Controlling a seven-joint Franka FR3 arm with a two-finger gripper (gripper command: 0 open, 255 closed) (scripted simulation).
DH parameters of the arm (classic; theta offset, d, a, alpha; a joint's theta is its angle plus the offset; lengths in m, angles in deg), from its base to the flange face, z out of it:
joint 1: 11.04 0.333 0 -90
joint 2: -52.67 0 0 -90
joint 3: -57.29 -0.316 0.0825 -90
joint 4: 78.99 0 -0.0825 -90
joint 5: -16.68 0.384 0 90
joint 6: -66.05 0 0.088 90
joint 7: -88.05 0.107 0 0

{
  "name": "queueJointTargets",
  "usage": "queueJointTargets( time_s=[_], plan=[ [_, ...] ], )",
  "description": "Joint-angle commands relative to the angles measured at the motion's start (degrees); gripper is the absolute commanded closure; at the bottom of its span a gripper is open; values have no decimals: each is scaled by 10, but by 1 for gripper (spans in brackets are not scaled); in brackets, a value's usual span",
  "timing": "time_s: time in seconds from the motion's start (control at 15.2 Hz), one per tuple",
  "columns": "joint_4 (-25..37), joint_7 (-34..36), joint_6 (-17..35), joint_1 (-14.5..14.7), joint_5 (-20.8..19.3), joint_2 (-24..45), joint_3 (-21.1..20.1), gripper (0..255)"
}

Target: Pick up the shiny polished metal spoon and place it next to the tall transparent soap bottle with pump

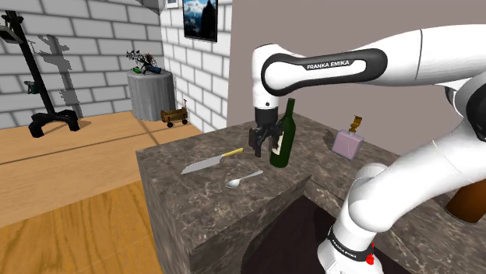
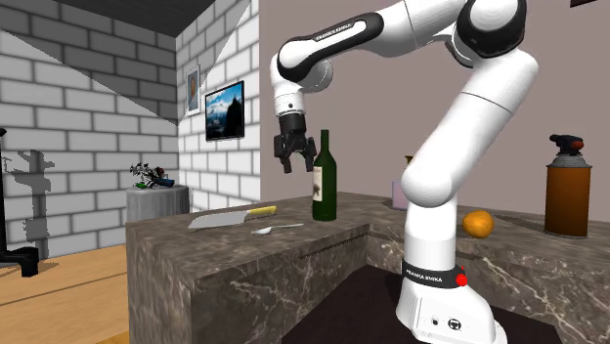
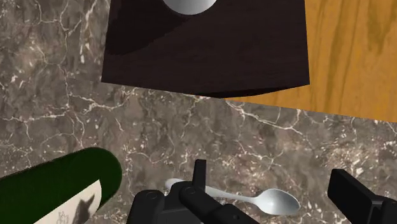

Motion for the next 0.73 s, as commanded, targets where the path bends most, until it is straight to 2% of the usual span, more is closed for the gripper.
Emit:
queueJointTargets(
  time_s=[0.0, 0.66],
  plan=[
    [12, 6, 26, 0, -1, 46, -7, 0],
    [116, 57, 119, 9, -22, 285, -43, 0]
  ],
)
